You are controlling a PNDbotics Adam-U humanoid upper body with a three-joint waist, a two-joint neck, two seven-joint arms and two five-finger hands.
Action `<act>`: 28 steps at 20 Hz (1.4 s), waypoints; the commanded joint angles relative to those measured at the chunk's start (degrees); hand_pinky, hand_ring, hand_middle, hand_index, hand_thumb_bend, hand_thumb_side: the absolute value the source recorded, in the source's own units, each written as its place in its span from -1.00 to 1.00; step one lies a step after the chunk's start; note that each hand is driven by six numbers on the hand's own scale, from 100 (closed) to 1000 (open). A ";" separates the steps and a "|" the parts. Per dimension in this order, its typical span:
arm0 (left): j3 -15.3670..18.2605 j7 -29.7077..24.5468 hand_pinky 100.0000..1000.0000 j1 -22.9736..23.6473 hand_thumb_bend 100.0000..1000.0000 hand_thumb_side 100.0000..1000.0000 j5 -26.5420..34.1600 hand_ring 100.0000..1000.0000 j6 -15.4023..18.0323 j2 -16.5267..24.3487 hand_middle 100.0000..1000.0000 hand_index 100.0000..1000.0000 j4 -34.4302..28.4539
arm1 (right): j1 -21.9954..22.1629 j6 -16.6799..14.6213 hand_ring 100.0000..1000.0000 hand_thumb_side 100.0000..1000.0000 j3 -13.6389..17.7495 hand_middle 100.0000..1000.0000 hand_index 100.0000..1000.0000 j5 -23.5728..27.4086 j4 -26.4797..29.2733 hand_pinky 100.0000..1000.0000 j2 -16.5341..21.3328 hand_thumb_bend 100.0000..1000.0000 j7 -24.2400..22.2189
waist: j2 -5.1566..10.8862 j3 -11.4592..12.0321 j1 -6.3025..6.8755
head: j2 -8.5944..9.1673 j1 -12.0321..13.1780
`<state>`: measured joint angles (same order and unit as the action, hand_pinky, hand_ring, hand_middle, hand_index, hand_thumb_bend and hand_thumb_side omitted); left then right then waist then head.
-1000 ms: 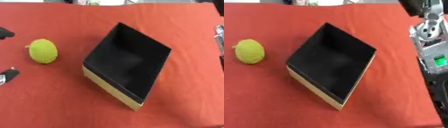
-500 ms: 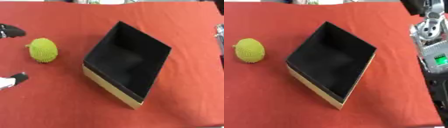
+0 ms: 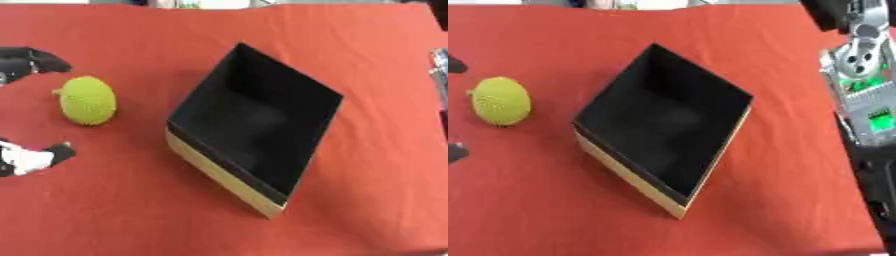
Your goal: Pick up objects on the table and place them in the box.
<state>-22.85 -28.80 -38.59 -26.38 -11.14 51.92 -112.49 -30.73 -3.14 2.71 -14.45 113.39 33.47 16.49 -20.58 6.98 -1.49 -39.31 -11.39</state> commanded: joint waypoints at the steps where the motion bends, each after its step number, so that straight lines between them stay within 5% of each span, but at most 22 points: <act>1: 0.34 -1.56 0.90 -2.24 -0.11 -0.21 0.67 0.79 1.17 -0.62 0.77 0.92 1.79 | -0.82 -0.08 0.20 0.39 0.04 -0.09 0.21 0.41 1.20 0.35 0.89 -1.00 -0.24 | 1.43 -0.15 0.37 | -0.20 -0.10; 13: 4.36 -12.74 0.92 -10.78 -0.07 -0.28 0.06 0.81 12.14 -8.17 0.78 0.90 19.65 | -0.94 -0.09 0.20 0.39 -0.23 -0.09 0.21 0.65 1.20 0.35 0.90 -1.00 -0.30 | 1.42 0.08 0.46 | -0.34 0.07; 24: 6.76 -22.03 0.97 -18.62 -0.04 -0.39 -5.08 0.85 18.32 -16.17 0.79 0.89 35.38 | -1.23 -0.14 0.20 0.39 -0.50 -0.10 0.20 0.94 1.20 0.34 0.70 -1.00 -0.19 | 1.27 -0.13 0.46 | -0.56 0.44; 28: 6.79 -22.67 1.00 -20.57 -0.02 -0.58 -8.17 0.89 20.63 -18.26 0.80 0.88 40.83 | -1.26 -0.14 0.20 0.39 -0.52 -0.10 0.20 1.02 1.20 0.34 0.64 -1.00 -0.16 | 1.20 -0.30 0.49 | -0.59 0.62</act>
<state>-16.93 -51.23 -57.79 -33.61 8.71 33.20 -72.61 -31.24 -3.16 2.00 -13.90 113.40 33.41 16.31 -20.54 6.73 -1.14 -39.74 -11.01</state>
